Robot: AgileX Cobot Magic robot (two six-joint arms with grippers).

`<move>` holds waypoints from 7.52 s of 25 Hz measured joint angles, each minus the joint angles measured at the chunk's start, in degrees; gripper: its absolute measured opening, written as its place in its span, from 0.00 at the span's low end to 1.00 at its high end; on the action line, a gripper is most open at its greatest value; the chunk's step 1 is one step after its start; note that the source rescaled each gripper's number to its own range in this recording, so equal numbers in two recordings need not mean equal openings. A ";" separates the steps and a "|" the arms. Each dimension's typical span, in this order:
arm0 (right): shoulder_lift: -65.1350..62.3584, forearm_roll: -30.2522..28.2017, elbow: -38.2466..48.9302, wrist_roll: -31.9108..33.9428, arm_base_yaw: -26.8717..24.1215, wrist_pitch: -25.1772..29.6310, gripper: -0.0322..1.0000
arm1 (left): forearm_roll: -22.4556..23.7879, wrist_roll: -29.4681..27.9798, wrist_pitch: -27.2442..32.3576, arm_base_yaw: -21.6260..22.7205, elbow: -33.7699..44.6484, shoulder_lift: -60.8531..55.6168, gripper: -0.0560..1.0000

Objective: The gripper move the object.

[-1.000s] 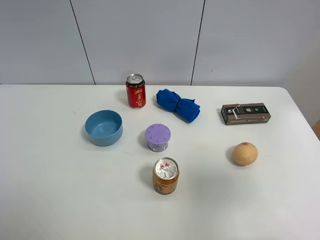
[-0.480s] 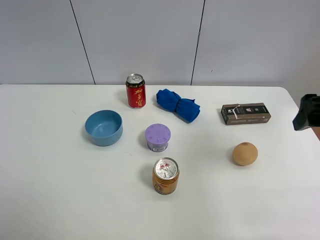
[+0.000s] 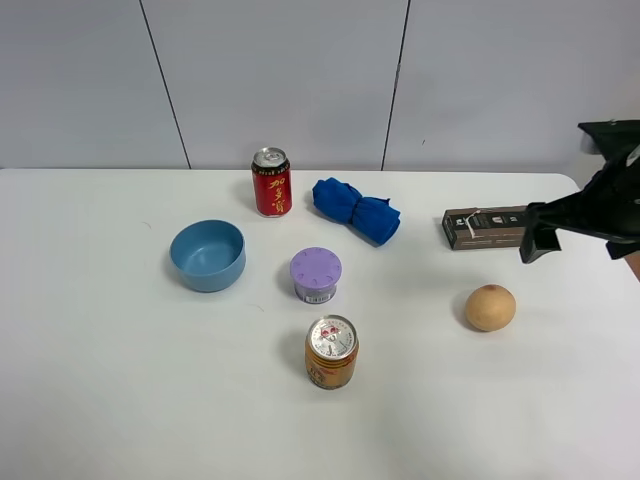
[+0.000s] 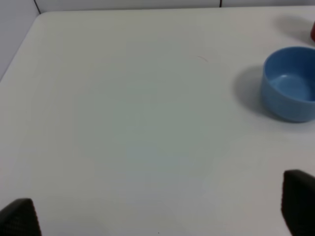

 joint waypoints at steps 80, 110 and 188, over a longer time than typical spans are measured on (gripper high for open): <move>29.18 22.72 -30.06 -29.02 42.67 -37.89 0.09 | 0.00 0.00 0.00 0.00 0.00 0.00 1.00; 41.85 22.72 -33.90 -29.43 48.06 -52.18 0.12 | 0.00 0.00 0.00 0.00 0.00 0.00 1.00; -79.50 3.22 25.59 -7.99 -6.77 6.36 1.00 | 0.00 0.00 0.00 0.00 0.00 0.00 1.00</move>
